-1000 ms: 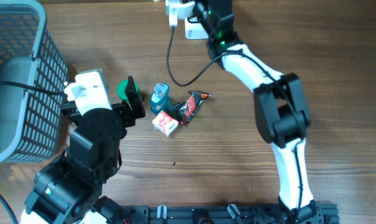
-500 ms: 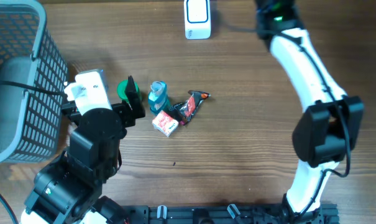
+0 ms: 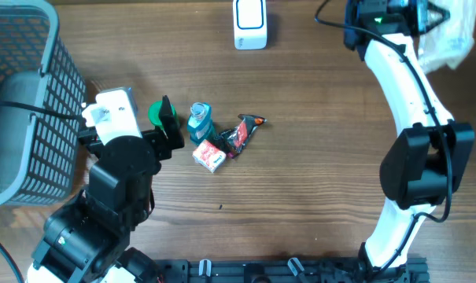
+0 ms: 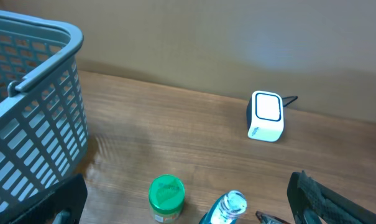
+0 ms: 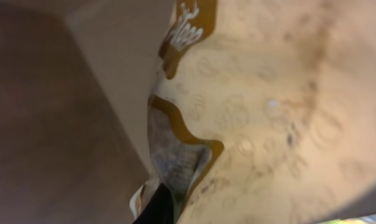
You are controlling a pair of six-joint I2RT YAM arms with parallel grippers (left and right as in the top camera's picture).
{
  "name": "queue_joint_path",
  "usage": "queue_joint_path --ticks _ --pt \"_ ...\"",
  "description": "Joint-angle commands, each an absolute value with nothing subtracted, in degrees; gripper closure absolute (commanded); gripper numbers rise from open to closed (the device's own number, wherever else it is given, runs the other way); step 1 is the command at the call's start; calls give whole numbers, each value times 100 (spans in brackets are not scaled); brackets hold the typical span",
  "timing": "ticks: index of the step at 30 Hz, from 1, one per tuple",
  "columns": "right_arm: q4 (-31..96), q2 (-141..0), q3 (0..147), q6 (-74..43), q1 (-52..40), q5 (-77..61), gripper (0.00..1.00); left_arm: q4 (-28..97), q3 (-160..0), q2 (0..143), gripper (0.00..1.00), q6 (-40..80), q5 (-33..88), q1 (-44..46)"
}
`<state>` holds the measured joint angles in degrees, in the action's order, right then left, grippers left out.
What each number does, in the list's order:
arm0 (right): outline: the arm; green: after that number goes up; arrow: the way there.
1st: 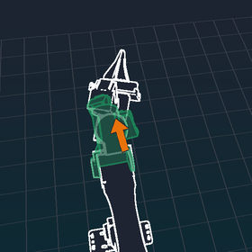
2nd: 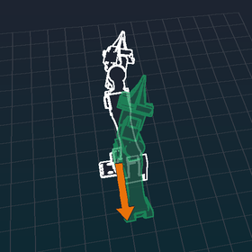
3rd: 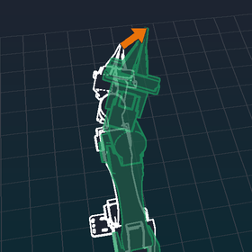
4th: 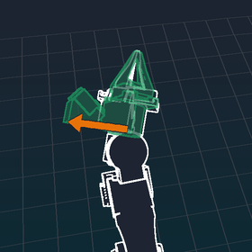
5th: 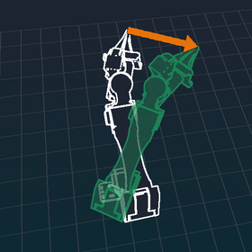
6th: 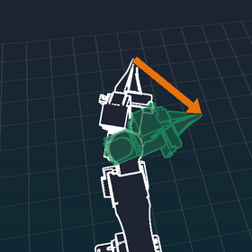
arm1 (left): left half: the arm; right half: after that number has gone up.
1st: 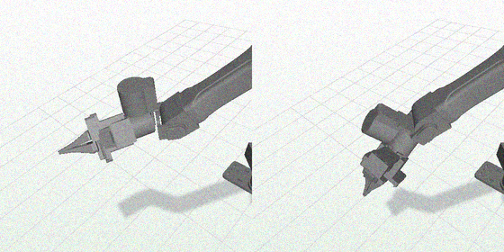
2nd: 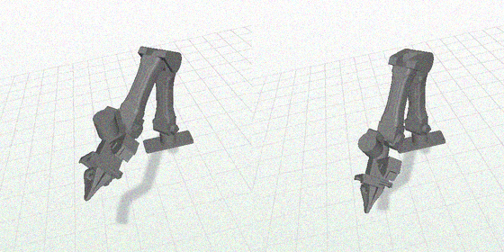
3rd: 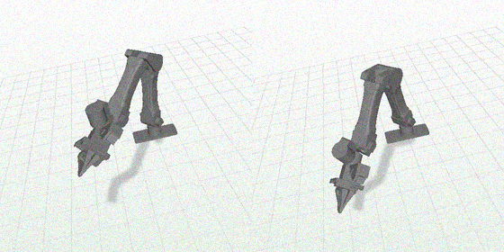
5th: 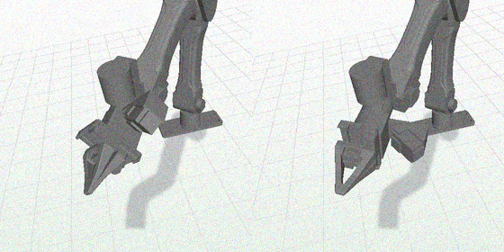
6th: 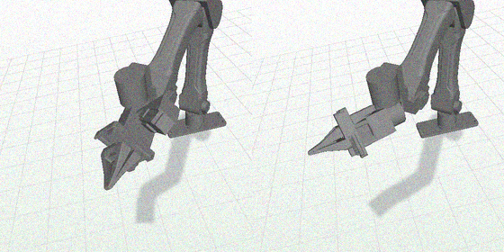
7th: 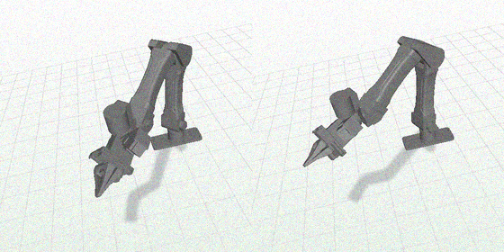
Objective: Scan the item barcode
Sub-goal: 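Carry the bag right and drop it on the table's right edge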
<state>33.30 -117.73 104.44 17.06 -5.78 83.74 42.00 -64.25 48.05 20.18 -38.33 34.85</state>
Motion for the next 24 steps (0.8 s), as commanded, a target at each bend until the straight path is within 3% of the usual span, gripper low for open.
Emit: queue_joint_path --ticks 1,5,10,14,15,16,17,18,24 --pt "4729 -11666 10210 -285 -89 7319 95 4195 -6484 4801 0 1973 -3951 3459" --pt "6307 -11668 10186 -2427 746 5269 95 4195 -6484 4801 0 1973 -3951 3459" --pt "6910 -11677 10165 -3168 1730 3258 96 4195 -6484 4801 0 1973 -3951 3459" --pt "6897 -11677 9544 -3667 2383 3173 94 4195 -6484 4801 0 1973 -3951 3459" --pt "6827 -11677 9356 -3658 2493 3159 71 4195 -6484 4801 0 1970 -3951 3459" --pt "6761 -11677 9174 -3647 2582 3159 33 4195 -6484 4801 0 1970 -3951 3459" --pt "6637 -11677 8973 -3568 2657 3166 21 4195 -6484 4801 0 1973 -3951 3459" --pt "6381 -11677 8670 -3415 2753 3210 0 4195 -6484 4801 0 1970 -3951 3459" --pt "6104 -11537 8632 -3153 2902 3135 0 4195 -6484 4801 0 1973 -3951 3459"
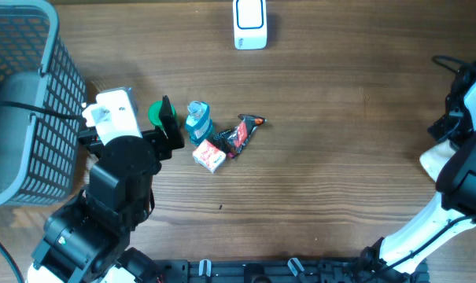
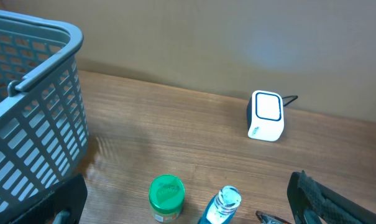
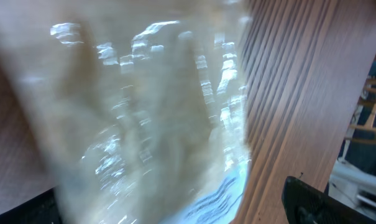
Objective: Scan the item barcode
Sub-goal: 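Carry the bag right and drop it on the table's right edge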
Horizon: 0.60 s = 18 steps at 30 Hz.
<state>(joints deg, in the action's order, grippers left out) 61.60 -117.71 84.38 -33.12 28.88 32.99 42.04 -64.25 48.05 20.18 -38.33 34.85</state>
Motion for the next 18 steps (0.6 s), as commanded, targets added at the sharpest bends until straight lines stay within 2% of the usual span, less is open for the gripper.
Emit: queue_joint_path --ticks 1,5,8,12,14,18 --pt "6112 -11450 8766 -3020 2886 3024 0 4195 -6484 4801 0 1973 -3951 3459" --pt "6101 -10720 9625 -2318 2703 1634 0 4195 -6484 4801 0 1970 -3951 3459" --pt "6128 -10141 10186 -1575 2397 -429 0 4195 -6484 4801 0 1970 -3951 3459" --pt "6093 -9636 10204 -1144 1922 -1839 0 4195 -6484 4801 0 1970 -3951 3459" --pt "6348 -9548 10204 -1031 1531 -2285 0 4195 -6484 4801 0 1973 -3951 3459" --pt "6676 -9550 10167 -1068 1020 -1876 0 4189 -6484 4801 0 1994 -3920 3459"
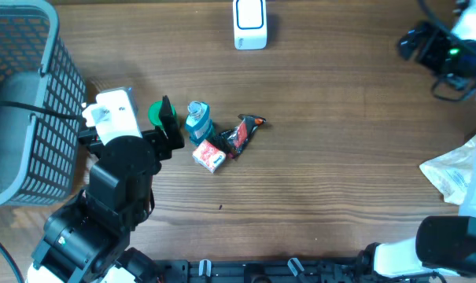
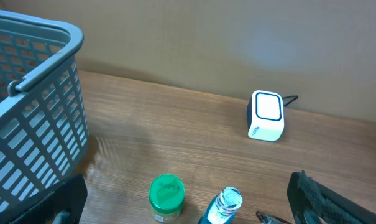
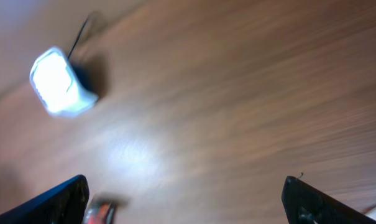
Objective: Scan the item barcode
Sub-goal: 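Carry the bag right and drop it on the table's right edge, then reach the right gripper down over the blue Listerine bottle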
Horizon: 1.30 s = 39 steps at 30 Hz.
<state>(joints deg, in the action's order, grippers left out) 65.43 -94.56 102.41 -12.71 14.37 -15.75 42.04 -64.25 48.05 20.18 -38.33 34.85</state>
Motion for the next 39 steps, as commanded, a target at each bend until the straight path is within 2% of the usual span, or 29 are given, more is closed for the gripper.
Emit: queue_joint_path --ticks 1,13,15,17,20,23,26,31,39 --pt "6694 -9550 10167 -1074 952 -1754 0 4189 -6486 4801 0 1990 -3791 3461" --pt "7118 -9553 10167 -738 659 -1765 0 4298 -6486 4799 0 1977 -3667 3459" --pt "7039 -9553 10167 -742 545 -1892 0 4342 -6490 4794 0 2235 -3894 3459" --pt "6963 -9553 10167 -816 202 -1614 0 4442 -6490 4779 0 2980 -4547 3459" --pt "6982 -9568 10167 -2189 -502 -862 0 4547 -6493 4762 0 3568 -5028 3459" --pt "6928 -9568 10167 -3789 -1160 -707 0 5006 -6530 4751 0 4226 -5413 3459" --pt "6687 -9568 10167 -4156 -1712 -709 0 5760 -6853 4711 0 4810 -5505 3404" --pt "6034 -9780 10156 -4403 -2482 -1044 0 6737 -7568 4637 0 4851 -4792 3059" --pt "5765 -10527 10169 -4945 -3426 -972 0 7312 -7605 4569 0 4851 -4781 2818"
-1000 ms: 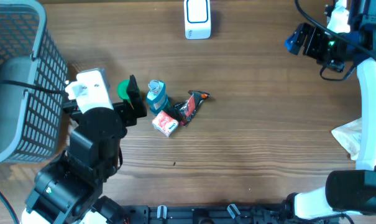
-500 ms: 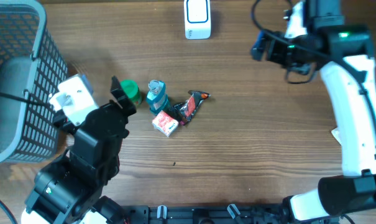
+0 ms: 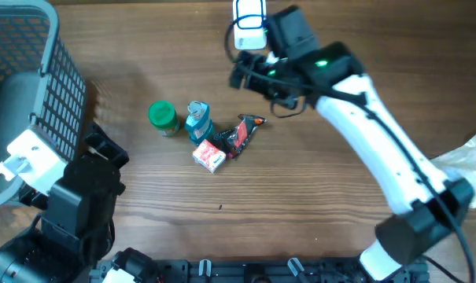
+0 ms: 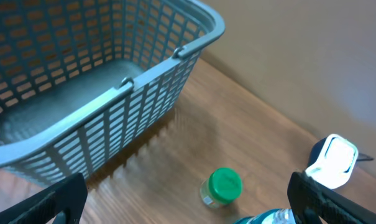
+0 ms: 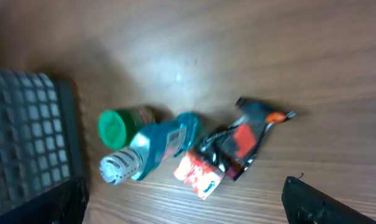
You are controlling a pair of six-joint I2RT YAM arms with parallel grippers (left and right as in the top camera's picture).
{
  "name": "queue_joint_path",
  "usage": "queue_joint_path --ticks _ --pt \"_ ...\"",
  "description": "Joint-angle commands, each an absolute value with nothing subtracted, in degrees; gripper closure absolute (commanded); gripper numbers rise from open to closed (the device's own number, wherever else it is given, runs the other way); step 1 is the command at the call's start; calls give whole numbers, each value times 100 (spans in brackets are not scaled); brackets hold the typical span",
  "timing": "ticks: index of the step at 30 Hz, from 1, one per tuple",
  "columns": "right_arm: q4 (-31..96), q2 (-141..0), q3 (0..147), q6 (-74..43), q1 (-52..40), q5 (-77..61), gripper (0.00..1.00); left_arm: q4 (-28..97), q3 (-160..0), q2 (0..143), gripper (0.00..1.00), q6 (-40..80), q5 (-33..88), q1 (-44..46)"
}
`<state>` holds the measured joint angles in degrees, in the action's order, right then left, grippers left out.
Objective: Scan the item barcode
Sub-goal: 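Reach the right gripper down over the blue Listerine bottle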
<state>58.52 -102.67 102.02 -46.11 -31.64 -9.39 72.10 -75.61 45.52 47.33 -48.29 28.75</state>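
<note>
Several small items lie in a cluster mid-table: a green-lidded jar point(image 3: 163, 116), a teal bottle point(image 3: 198, 123), a red-and-white box point(image 3: 210, 156) and a black-and-red packet point(image 3: 242, 134). The white scanner point(image 3: 249, 21) stands at the far edge. My right gripper point(image 3: 250, 79) hovers between scanner and cluster, open and empty. Its wrist view looks down on the jar point(image 5: 115, 128), bottle point(image 5: 151, 147), box point(image 5: 203, 175) and packet point(image 5: 247, 133). My left gripper point(image 3: 106, 152) is open and empty, drawn back left of the jar point(image 4: 225, 185).
A grey mesh basket point(image 3: 23, 94) fills the left side of the table, seen close as the basket point(image 4: 100, 81) in the left wrist view. A crumpled clear plastic bag point(image 3: 467, 163) lies at the right edge. The scanner point(image 4: 334, 162) shows past the jar.
My right arm has gone from the far right corner to above the cluster, just in front of the scanner. My left arm has pulled back from the jar toward the near left.
My right gripper was at the far right corner against a crumpled bag. Then the arm stood at the right edge with plastic filling its view. Then the bag lay at the right edge and the gripper was open. Now it is over the items.
</note>
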Motion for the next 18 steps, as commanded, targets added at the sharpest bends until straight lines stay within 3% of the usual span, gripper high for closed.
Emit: queue_joint_path --ticks 1,3,5,14,18 --pt "5714 -10565 10169 -4993 -3514 -923 0 7367 -7605 4569 0 4851 -4781 2818" --pt "5540 -10648 10169 -4954 -3684 -858 1 7450 -7603 4569 0 4851 -4779 2818" --pt "5231 -10746 10169 -4178 -3828 -856 1 7533 -7603 4569 0 4851 -4781 2818" --pt "5389 -10779 10178 1472 -3916 -884 0 7745 -7603 4569 0 4849 -4788 2818" --pt "5013 -10849 10178 1953 -3935 -1391 0 7745 -7603 4569 0 4851 -4858 2814"
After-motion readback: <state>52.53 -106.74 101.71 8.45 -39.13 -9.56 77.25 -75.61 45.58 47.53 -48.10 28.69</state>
